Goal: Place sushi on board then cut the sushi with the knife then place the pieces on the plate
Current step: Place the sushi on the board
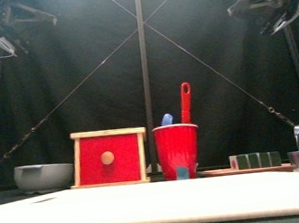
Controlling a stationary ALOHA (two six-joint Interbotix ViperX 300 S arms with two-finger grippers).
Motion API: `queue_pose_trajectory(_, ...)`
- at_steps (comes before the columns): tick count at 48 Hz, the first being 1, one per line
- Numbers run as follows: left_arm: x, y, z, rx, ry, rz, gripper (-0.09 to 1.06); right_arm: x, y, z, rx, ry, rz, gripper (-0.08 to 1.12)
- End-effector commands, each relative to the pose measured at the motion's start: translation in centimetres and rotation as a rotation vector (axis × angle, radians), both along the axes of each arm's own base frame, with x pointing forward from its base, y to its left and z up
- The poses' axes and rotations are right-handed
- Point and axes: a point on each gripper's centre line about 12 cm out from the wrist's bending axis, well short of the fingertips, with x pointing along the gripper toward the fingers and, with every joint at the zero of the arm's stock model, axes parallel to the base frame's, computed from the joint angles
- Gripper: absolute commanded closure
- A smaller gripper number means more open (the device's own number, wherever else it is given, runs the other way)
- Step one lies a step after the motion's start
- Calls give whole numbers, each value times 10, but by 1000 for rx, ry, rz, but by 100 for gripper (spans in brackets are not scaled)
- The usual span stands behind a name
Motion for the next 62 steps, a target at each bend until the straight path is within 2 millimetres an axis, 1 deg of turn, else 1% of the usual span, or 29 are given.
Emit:
queue_pose_trajectory(1, 4, 0, 5, -6, -34, 2, 102, 0, -3, 7, 29, -20, -13, 103)
queue_pose_trajectory(6, 3, 0, 9, 0, -66, 2, 100, 1, -12, 5, 73, -1, -60, 101)
queue_pose_trajectory(14, 3, 1, 7, 8, -64, 5, 99, 4, -35, -5, 107, 126, -175, 101)
queue_pose_trajectory(19, 6, 3, 0, 12, -38, 16, 99, 5, -55, -12, 129, 242, -266, 100)
queue_pose_trajectory(23, 13, 5, -9, 12, 5, 27, 99, 3, -71, -19, 141, 332, -338, 100)
queue_pose_trajectory(29, 24, 8, -22, 11, 69, 37, 99, 1, -88, -27, 147, 443, -410, 97)
queue_pose_trajectory(33, 29, 9, -31, 10, 106, 40, 99, 2, -96, -36, 135, 523, -436, 90)
queue_pose_trajectory(36, 30, 10, -35, 11, 120, 42, 99, 4, -99, -41, 122, 569, -441, 81)
queue_pose_trajectory(41, 31, 10, -36, 11, 126, 45, 99, 9, -103, -51, 102, 638, -439, 63)
queue_pose_trajectory(42, 30, 10, -37, 10, 126, 46, 99, 11, -104, -53, 95, 659, -439, 57)
queue_pose_trajectory(47, 30, 10, -37, 10, 128, 46, 99, 16, -108, -61, 66, 734, -436, 37)
queue_pose_trajectory(54, 30, 11, -39, 9, 131, 49, 99, 22, -113, -72, -14, 843, -421, 10)
queue_pose_trajectory(58, 30, 13, -40, 9, 135, 55, 99, 24, -113, -77, -53, 882, -403, 0)
queue_pose_trajectory(62, 29, 13, -42, 7, 140, 57, 99, 26, -113, -80, -76, 913, -387, -1)
